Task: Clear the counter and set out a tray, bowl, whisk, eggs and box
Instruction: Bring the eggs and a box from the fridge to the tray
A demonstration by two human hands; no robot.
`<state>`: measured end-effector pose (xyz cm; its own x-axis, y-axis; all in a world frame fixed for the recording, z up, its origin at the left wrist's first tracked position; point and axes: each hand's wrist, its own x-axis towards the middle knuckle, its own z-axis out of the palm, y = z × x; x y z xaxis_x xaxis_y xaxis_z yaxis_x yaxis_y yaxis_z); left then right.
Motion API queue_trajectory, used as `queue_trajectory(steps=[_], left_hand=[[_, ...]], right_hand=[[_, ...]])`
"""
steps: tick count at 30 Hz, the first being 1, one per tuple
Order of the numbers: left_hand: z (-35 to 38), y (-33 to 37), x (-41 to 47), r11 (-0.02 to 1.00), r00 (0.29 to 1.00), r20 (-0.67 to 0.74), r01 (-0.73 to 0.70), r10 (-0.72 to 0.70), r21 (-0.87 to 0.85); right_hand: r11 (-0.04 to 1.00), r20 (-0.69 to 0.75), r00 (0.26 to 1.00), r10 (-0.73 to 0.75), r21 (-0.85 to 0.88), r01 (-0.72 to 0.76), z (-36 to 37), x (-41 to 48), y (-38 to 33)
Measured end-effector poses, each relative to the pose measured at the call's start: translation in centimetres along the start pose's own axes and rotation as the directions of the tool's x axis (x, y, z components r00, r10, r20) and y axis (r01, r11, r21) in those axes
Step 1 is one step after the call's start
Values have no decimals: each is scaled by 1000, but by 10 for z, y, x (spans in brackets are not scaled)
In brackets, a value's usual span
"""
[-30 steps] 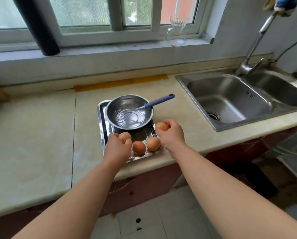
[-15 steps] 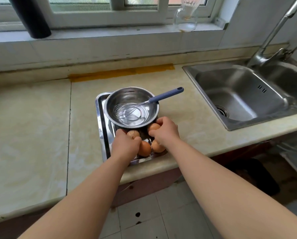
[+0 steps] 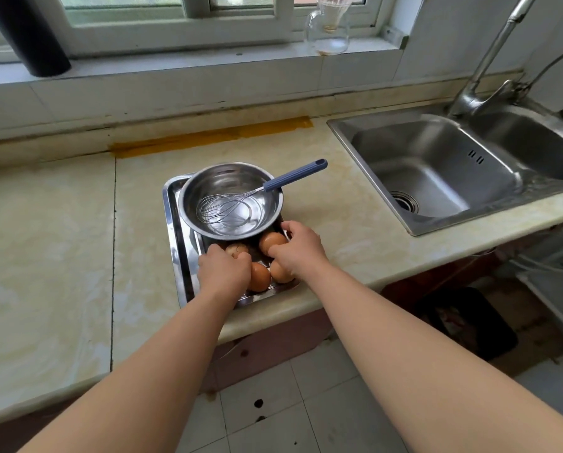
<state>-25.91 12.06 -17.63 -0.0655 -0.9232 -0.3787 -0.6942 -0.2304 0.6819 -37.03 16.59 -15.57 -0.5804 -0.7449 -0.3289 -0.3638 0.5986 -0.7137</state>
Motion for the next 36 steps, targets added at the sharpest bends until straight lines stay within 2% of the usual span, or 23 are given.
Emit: queue_trajectory(steps=[5, 10, 14, 20, 24, 29, 36], left_hand=[[5, 19, -30, 997, 994, -82, 71, -71, -11], [24, 45, -76, 998, 988, -141, -62, 62, -1], [52, 80, -127, 985, 986, -1, -169, 169, 35], [121, 122, -217, 939, 931, 145, -316, 334, -136], [169, 142, -291, 894, 868, 239, -387, 436, -225], [235, 160, -395, 858, 770, 383, -423, 510, -293], [325, 165, -548, 832, 577, 605, -448, 549, -328]], right_hand=[[990, -21, 1000, 18, 137, -15, -22, -17, 13], [970, -65, 998, 20, 245, -3, -63, -38, 37], [929, -155, 985, 77, 370, -14, -109, -65, 66], [857, -307, 934, 182, 515, 3, -202, -128, 137], [816, -410, 873, 265, 577, 24, -265, -178, 197], [805, -535, 762, 364, 593, 32, -337, -250, 284], [775, -630, 590, 504, 632, 12, -419, -363, 401]])
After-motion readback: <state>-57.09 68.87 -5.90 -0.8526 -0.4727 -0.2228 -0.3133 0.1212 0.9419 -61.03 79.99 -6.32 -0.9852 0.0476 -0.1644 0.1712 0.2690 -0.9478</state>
